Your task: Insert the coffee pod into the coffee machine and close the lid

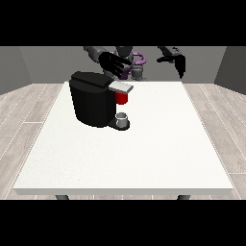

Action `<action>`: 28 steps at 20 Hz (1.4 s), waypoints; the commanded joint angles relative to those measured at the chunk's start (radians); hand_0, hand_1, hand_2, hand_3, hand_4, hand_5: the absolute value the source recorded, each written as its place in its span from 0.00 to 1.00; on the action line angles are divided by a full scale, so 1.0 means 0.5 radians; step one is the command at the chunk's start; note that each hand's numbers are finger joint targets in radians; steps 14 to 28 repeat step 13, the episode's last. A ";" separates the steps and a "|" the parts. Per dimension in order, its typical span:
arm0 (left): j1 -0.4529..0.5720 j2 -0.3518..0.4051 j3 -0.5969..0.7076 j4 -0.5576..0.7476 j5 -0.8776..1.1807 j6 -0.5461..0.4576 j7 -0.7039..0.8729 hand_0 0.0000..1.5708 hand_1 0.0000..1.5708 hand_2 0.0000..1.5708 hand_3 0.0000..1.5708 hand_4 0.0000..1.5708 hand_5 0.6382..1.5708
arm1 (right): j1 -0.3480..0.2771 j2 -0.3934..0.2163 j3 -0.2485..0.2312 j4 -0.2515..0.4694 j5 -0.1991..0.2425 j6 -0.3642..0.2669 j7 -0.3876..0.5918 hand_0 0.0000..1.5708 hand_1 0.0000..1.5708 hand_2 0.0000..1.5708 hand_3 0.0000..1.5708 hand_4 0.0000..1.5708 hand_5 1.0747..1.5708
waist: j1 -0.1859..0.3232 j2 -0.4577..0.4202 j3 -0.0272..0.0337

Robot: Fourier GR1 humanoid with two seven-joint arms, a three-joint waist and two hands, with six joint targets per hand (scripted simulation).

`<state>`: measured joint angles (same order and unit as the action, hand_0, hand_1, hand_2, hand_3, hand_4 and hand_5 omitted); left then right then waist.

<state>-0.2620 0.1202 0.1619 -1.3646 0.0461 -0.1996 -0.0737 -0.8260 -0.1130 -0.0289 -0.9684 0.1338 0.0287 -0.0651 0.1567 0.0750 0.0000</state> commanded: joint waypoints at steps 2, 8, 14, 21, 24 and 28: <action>0.025 0.025 0.010 -0.035 0.069 -0.048 0.057 0.00 0.00 0.00 0.00 0.00 1.00 | 0.041 0.054 0.018 -0.010 -0.016 0.063 -0.112 0.00 0.00 0.00 0.00 0.02 1.00 | -0.005 -0.043 0.000; 0.002 0.024 0.093 0.155 0.019 0.051 -0.179 0.00 0.00 0.00 0.00 0.12 1.00 | 0.372 0.223 0.301 -0.285 -0.222 0.064 -0.270 0.00 0.00 0.00 0.00 0.18 1.00 | -0.200 -0.150 0.000; 0.242 -0.149 -0.056 0.040 -0.067 0.151 -0.122 0.00 0.00 0.00 0.00 0.12 1.00 | 0.751 0.225 0.237 -0.335 -0.387 0.044 -0.253 0.00 0.00 0.00 0.00 0.10 1.00 | -0.272 -0.390 0.001; 0.242 -0.149 -0.056 0.040 -0.067 0.151 -0.122 0.00 0.00 0.00 0.00 0.12 1.00 | 0.751 0.225 0.237 -0.335 -0.387 0.044 -0.253 0.00 0.00 0.00 0.00 0.10 1.00 | -0.272 -0.390 0.001; 0.242 -0.149 -0.056 0.040 -0.067 0.151 -0.122 0.00 0.00 0.00 0.00 0.12 1.00 | 0.751 0.225 0.237 -0.335 -0.387 0.044 -0.253 0.00 0.00 0.00 0.00 0.10 1.00 | -0.272 -0.390 0.001; 0.242 -0.149 -0.056 0.040 -0.067 0.151 -0.122 0.00 0.00 0.00 0.00 0.12 1.00 | 0.751 0.225 0.237 -0.335 -0.387 0.044 -0.253 0.00 0.00 0.00 0.00 0.10 1.00 | -0.272 -0.390 0.001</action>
